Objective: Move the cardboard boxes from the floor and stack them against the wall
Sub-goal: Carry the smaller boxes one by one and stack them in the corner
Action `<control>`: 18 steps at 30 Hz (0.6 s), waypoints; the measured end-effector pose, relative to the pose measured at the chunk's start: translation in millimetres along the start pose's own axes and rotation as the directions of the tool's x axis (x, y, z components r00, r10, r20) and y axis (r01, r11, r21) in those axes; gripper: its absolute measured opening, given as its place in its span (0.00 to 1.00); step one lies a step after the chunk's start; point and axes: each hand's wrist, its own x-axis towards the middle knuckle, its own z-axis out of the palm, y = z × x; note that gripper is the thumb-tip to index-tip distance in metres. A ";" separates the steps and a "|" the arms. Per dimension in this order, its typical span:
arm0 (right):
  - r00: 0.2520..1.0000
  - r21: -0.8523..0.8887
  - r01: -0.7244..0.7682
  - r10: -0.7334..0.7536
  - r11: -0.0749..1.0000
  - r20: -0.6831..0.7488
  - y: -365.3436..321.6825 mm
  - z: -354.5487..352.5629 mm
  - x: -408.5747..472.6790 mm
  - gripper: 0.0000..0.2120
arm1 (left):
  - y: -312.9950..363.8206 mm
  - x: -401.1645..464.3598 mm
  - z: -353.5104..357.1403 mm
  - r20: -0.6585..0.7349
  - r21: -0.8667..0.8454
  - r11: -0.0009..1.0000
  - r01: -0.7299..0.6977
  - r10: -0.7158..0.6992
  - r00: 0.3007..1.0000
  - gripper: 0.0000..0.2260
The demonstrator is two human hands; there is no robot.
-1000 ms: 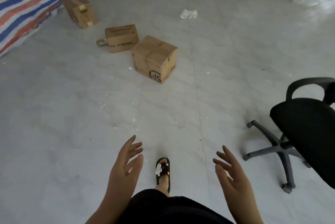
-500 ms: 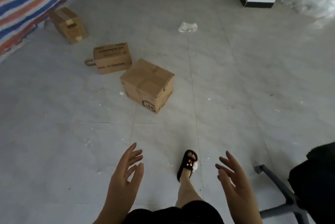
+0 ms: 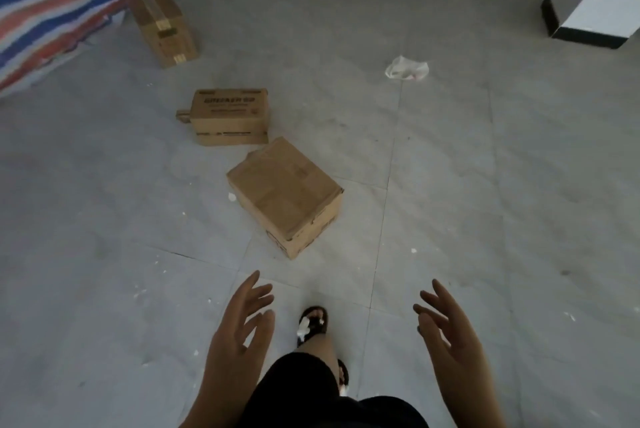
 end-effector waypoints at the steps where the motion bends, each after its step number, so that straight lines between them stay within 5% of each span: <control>1: 1.000 -0.008 0.003 -0.003 1.000 0.021 -2.7 0.1 19.9 0.25 | 0.9 14.1 6.8 -0.023 -0.006 1.000 0.012 -0.012 1.000 0.18; 11: 0.986 -0.129 0.038 -0.017 0.991 0.165 -48.2 1.2 215.5 0.24 | 36.2 158.5 65.3 -0.198 -0.019 0.996 0.082 -0.084 0.977 0.16; 18: 0.913 -0.227 0.027 0.069 0.974 0.402 -56.0 27.7 334.8 0.19 | 19.2 208.4 87.1 -0.431 -0.064 0.971 0.229 -0.234 0.872 0.24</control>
